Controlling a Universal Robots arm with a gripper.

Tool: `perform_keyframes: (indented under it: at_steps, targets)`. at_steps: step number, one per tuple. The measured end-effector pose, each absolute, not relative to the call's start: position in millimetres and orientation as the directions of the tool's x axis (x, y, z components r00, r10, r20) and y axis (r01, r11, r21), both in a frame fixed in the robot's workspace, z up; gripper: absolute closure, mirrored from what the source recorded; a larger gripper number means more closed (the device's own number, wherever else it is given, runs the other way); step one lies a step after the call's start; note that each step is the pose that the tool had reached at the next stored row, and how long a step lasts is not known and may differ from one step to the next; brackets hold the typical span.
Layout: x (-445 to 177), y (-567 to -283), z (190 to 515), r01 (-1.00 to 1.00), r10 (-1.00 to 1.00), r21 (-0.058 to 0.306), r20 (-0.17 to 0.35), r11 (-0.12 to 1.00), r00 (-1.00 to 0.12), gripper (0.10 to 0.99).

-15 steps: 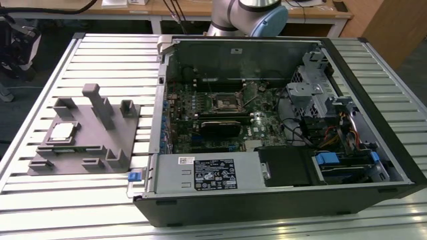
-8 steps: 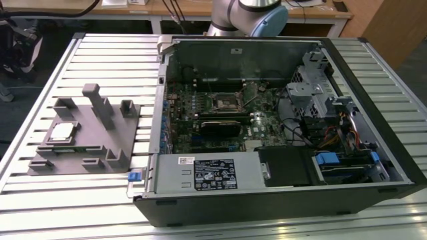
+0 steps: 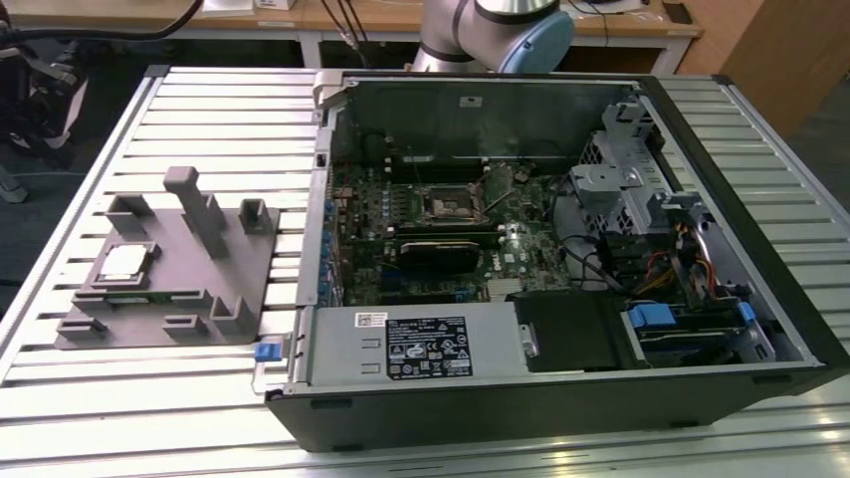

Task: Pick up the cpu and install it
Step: 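Pick up the cpu and move it towards the insertion slot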

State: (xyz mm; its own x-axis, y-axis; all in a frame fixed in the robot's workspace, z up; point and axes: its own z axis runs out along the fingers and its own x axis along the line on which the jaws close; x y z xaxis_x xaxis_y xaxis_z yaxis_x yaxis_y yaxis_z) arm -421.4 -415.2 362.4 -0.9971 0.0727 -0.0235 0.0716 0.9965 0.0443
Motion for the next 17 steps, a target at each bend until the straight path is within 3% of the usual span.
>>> perform_keyframes:
  at_steps: [17]
  targets:
    - [-421.4,-415.3,352.6,0.072,0.073,0.044,-0.024,0.996,-0.997,0.98]
